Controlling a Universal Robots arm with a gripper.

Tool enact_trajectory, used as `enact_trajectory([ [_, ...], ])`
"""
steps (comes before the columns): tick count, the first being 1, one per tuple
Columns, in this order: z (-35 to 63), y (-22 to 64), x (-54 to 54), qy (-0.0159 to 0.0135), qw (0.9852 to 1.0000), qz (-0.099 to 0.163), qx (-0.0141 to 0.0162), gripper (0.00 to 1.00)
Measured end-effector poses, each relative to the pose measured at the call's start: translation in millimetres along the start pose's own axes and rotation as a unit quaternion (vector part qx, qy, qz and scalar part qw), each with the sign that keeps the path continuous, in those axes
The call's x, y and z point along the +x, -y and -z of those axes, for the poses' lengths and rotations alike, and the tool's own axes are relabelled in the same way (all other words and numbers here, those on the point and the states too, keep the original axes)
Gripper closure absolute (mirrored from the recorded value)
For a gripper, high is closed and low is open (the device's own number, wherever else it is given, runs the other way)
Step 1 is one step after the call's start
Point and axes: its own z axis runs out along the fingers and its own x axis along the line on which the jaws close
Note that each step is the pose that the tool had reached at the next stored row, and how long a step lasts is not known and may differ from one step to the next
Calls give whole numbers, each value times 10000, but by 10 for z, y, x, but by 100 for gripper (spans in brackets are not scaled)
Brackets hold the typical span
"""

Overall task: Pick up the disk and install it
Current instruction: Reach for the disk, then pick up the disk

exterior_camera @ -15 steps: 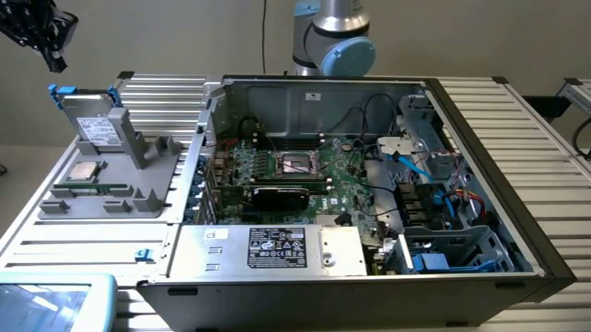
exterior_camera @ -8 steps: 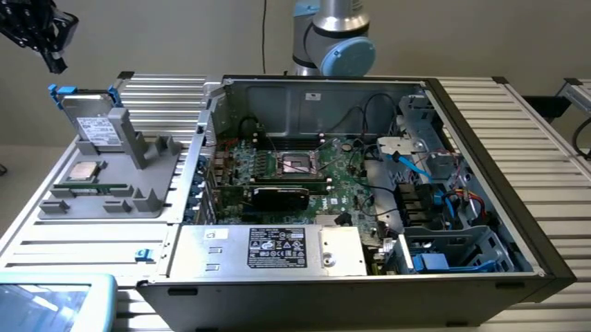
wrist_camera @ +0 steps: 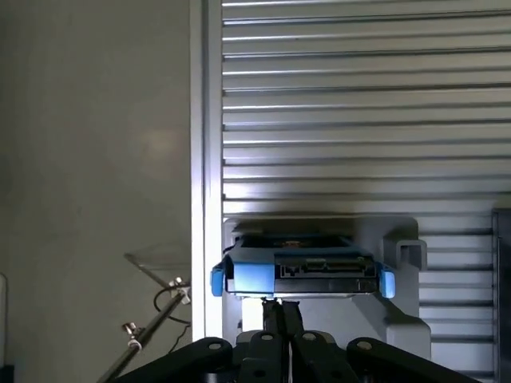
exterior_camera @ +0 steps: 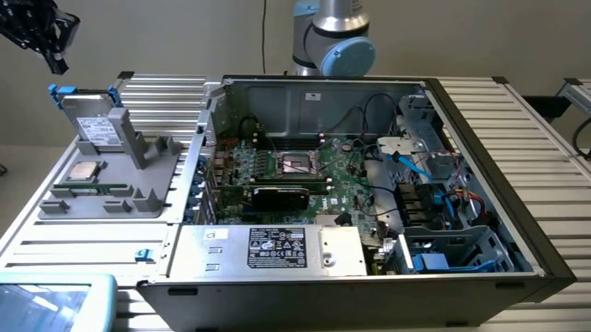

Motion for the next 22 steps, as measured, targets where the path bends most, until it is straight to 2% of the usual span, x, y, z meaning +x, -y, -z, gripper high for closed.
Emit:
enact_trajectory([
  [2,-12,-6,-1,51,10000,39,1,89],
  [3,-15,-7,2,61,10000,44,0,89],
  [9,-29,-6,67,66,10000,44,0,89],
  [22,-30,-6,70,65,10000,44,0,89],
])
